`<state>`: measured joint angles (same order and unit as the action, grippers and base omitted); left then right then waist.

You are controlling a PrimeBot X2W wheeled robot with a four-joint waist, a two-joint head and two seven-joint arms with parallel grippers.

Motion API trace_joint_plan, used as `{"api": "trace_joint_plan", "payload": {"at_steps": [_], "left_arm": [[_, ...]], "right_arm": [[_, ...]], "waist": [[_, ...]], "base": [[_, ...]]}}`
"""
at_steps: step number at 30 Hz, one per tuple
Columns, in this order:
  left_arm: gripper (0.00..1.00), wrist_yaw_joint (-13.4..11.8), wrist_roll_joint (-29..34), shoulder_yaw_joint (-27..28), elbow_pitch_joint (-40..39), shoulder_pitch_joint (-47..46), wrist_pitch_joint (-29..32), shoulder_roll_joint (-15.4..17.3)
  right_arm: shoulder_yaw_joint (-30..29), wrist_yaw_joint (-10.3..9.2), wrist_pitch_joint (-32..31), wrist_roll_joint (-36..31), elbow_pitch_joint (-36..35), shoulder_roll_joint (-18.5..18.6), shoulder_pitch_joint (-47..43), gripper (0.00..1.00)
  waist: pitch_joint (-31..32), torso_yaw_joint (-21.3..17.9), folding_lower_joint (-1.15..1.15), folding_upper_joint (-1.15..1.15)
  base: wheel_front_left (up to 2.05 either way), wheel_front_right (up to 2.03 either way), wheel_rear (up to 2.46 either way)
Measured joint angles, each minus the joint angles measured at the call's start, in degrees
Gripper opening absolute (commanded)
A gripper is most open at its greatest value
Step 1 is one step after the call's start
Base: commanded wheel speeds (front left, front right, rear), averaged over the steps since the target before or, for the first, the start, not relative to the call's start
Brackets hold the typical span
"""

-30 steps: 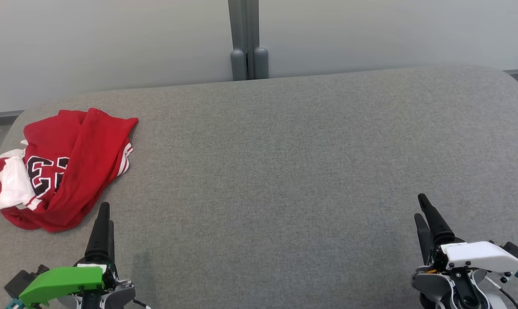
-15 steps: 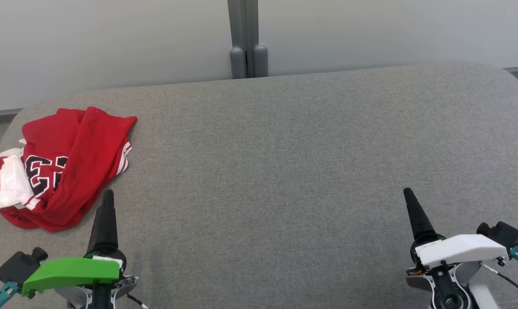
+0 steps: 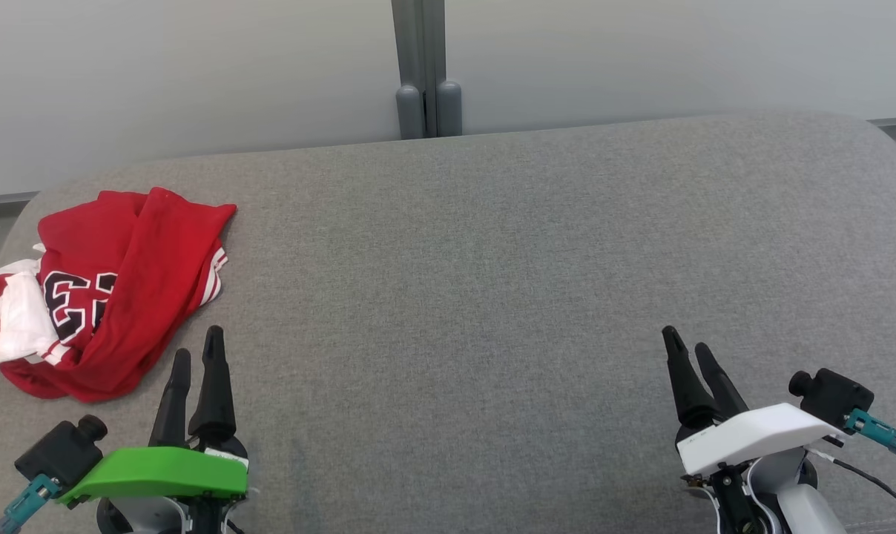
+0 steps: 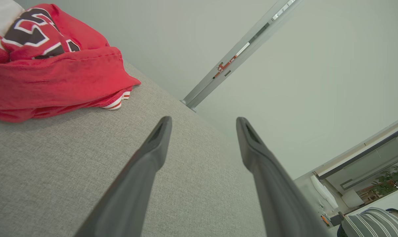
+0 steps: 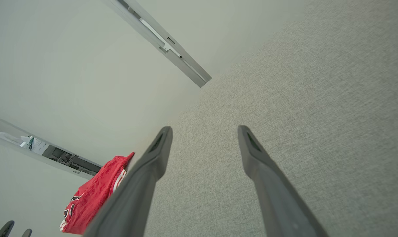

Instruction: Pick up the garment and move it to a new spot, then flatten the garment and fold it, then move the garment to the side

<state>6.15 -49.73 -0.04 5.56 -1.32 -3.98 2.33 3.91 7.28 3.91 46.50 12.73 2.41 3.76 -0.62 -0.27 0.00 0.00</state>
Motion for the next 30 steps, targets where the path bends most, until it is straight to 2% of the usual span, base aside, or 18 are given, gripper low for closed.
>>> {"api": "trace_joint_plan", "payload": {"at_steps": [5,30], "left_arm": [[1.00,-1.10,3.34,-0.76,-0.16,0.71,-0.86,0.04],[1.00,-1.54,21.09,-3.98,-1.70,1.81,-4.83,0.12]], "right_arm": [[0.68,0.01,0.82,-3.70,-0.46,0.01,-0.08,1.00],[4.12,0.03,4.88,-19.80,-2.12,0.13,-0.34,1.00]], "waist": [[0.19,-0.03,0.00,0.00],[0.18,-0.24,0.00,0.00]], "base": [[0.00,0.00,0.00],[0.00,0.00,0.00]]}}
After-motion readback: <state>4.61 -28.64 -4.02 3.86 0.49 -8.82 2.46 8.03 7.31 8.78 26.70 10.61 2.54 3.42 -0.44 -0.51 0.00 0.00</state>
